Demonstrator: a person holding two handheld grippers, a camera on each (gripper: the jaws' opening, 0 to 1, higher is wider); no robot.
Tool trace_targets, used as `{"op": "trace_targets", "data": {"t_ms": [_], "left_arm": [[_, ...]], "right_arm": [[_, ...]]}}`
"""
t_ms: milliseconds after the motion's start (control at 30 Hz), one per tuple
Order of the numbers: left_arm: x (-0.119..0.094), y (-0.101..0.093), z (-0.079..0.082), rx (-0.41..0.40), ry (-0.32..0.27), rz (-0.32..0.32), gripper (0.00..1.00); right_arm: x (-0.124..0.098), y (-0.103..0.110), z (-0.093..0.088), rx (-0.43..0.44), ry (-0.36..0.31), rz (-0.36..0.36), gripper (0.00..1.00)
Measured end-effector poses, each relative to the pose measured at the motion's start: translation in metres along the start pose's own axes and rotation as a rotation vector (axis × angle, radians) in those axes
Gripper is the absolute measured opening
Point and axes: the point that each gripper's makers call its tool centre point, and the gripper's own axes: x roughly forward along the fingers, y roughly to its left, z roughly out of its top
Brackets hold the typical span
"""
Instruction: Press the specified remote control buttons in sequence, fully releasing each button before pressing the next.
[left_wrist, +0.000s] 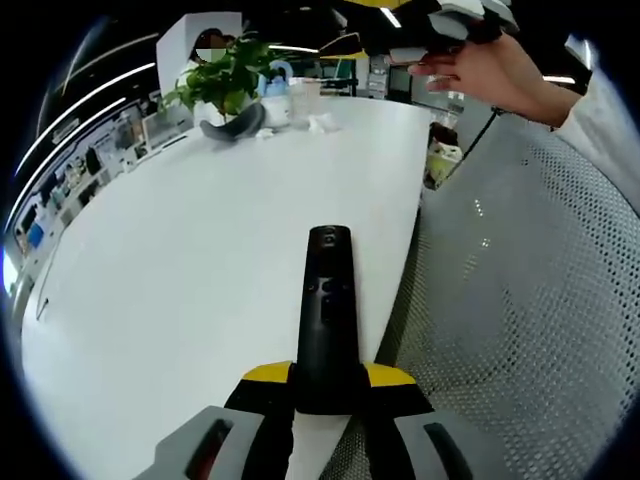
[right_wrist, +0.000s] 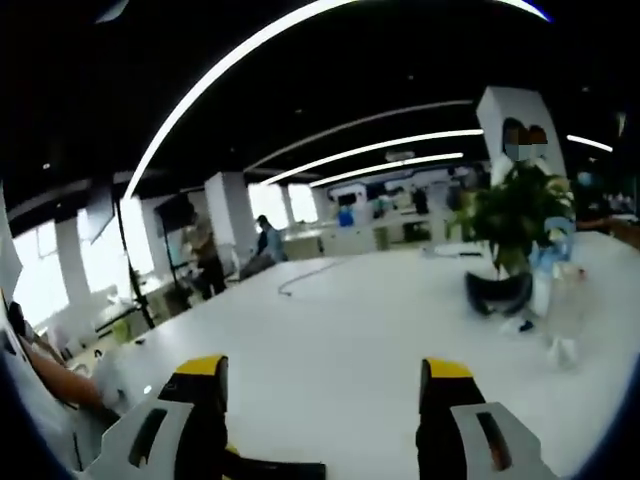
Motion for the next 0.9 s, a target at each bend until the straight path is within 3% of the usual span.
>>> {"op": "trace_targets", "data": {"t_ms": [233,333,433,900], "left_arm": [[-0.001,0.002,-0.002,0.013,0.016,-0.006,0.24],[-0.002,0.002,-0.003,0.016,0.025,-0.004,0.24],[-0.003,0.003,-0.004,0.021,0.033,-0.007,0.24],[-0.001,0.010,-0.005,0.056,0.058,-0.055,0.24]], "right_arm": [[-0.003,-0.013,-0.003,-0.046,-0.017,-0.095,0.98],[-0.003,-0.024,-0.004,-0.067,-0.029,-0.154,0.99],[-0.002,-0.032,-0.011,-0.078,0.002,-0.187,0.99],[-0.002,-0.031,-0.014,-0.083,0.018,-0.178,0.99]]}}
